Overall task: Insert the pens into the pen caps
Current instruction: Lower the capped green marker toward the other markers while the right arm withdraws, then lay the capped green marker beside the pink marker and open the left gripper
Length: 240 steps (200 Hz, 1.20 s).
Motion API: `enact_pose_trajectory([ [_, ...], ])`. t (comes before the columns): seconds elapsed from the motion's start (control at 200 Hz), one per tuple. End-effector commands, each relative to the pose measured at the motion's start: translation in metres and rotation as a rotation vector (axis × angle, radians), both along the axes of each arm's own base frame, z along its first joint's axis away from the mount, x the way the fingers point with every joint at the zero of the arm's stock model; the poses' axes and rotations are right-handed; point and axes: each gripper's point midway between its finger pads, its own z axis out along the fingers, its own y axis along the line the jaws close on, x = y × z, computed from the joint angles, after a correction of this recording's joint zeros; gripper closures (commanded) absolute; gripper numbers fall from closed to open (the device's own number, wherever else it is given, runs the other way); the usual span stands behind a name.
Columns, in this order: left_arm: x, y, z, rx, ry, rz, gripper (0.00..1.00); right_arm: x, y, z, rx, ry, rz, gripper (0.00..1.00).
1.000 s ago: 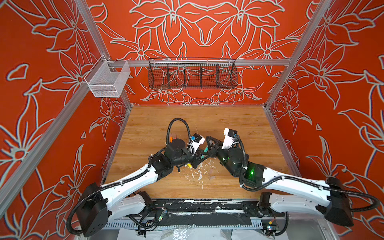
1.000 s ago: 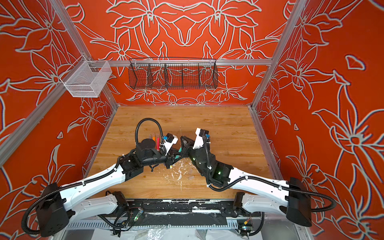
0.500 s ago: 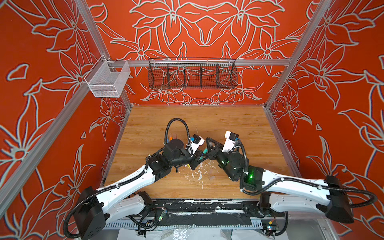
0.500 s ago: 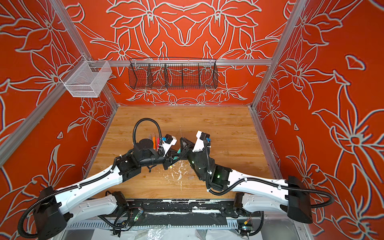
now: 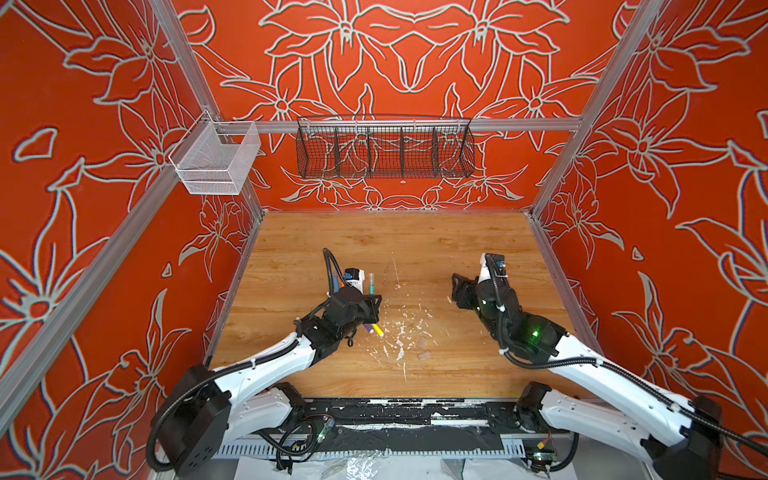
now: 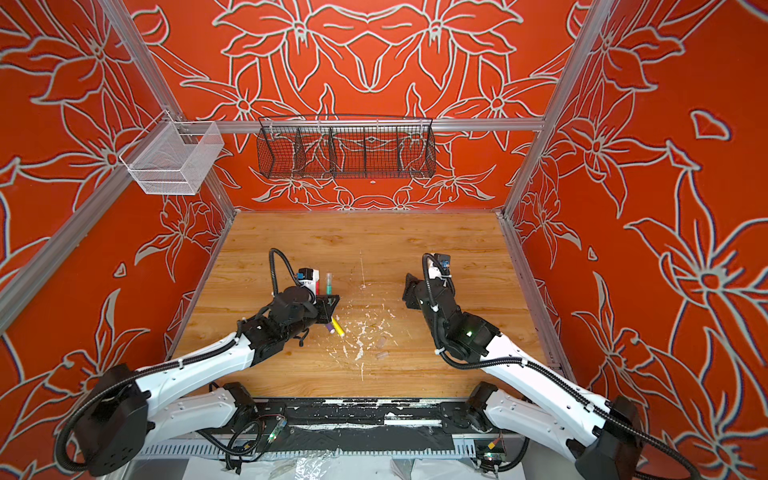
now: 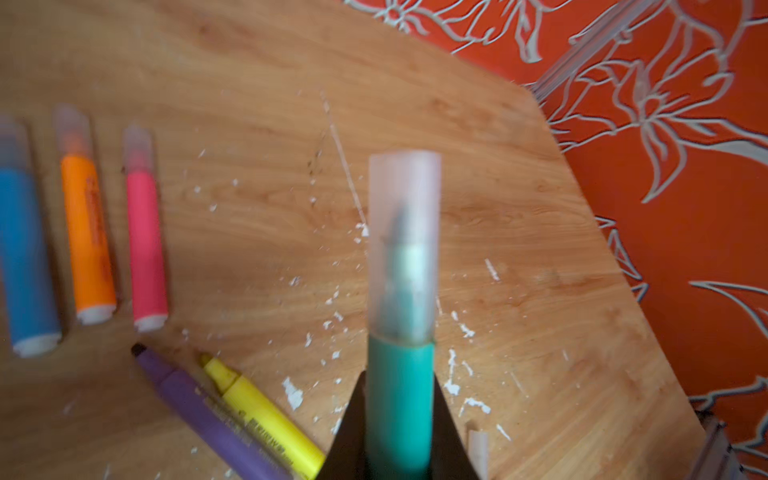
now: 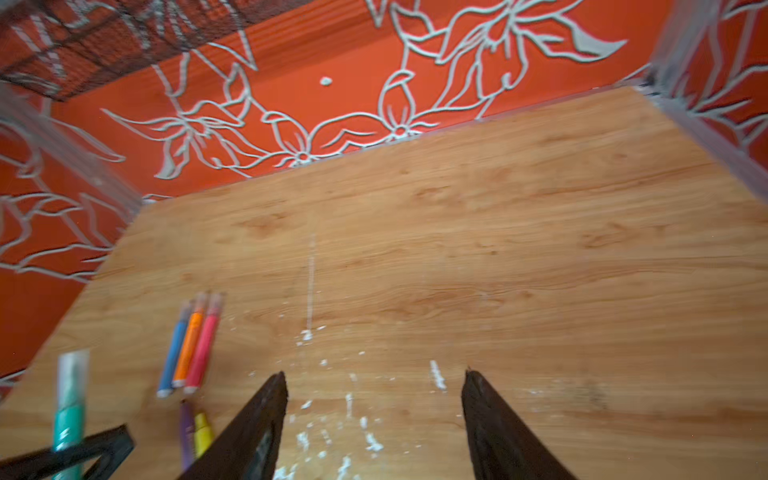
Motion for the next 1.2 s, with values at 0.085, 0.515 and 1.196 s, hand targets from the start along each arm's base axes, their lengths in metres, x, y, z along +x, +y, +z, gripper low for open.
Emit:
enact_pose_trajectory([
  [0.085,0.022,0.002,-0.025,0.091,0.154,0.135,1.00,0.012,-0.062,-0.055,-0.163,0.118,-0.145,0.30],
  [0.515,0.062,0.016,-0.084,0.270,0.345,0.228,1.00,0.016,-0.123,-0.103,-0.184,0.177,-0.338,0.31],
  [1.196,0.083,0.023,-0.078,0.377,0.376,0.266,0.73,0.007,-0.118,-0.108,-0.134,0.143,-0.297,0.33],
])
